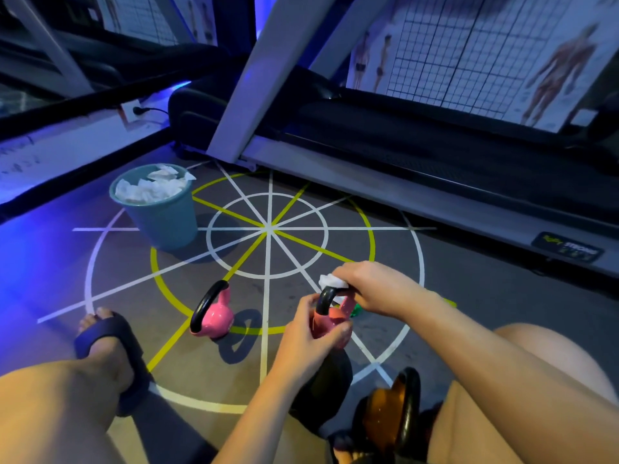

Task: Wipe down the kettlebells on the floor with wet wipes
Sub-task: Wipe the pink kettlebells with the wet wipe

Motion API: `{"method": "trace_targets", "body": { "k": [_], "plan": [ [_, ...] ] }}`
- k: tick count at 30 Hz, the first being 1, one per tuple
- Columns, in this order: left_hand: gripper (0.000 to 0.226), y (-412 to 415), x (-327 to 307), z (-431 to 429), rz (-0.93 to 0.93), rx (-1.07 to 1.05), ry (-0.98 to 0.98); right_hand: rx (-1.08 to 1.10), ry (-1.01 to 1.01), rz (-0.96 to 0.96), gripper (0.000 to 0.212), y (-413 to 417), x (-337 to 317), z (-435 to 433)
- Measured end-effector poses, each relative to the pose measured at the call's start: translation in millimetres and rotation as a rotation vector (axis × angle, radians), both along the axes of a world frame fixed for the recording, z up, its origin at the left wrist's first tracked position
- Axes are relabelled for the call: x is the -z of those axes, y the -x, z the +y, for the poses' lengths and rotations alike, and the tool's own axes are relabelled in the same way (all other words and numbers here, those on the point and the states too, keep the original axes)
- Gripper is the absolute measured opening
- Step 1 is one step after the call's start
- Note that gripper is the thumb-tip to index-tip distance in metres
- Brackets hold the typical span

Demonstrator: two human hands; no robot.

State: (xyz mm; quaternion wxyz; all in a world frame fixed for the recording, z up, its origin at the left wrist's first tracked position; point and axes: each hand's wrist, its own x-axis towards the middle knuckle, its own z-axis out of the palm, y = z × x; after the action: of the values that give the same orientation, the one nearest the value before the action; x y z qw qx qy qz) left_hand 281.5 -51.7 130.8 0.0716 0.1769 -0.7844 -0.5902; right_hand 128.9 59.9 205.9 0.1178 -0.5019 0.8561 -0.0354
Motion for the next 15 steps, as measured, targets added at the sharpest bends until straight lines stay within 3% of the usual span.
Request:
{"method": "trace_targets", "body": {
  "k": [4,7,9,12,15],
  "plan": [
    [0.018,7.3,-4.4,-3.0,0.055,-0.047,0.039,-0.052,0.049,0.006,0.019,-5.4,13.4,5.1],
    [0.008,9.5,-9.5,-3.5,0.047,-0.008,0.161,0.003,0.072,-0.054,0.042,-9.1,16.0,11.4],
    [0.01,10.3,-10.7,-2.3,0.025,0.015,0.177,0.06,0.066,-0.164,0.049,-12.0,8.5,17.0],
    [0.022,12.2,-9.1,-3.5,0.002,0.016,0.164,0.109,0.133,-0.296,0.044,-14.9,-0.1,24.8],
    [0.032,11.3,-7.8,-6.8,0.015,0.02,0.171,0.217,0.158,-0.2,0.037,-12.9,1.3,28.5]
  ]
}}
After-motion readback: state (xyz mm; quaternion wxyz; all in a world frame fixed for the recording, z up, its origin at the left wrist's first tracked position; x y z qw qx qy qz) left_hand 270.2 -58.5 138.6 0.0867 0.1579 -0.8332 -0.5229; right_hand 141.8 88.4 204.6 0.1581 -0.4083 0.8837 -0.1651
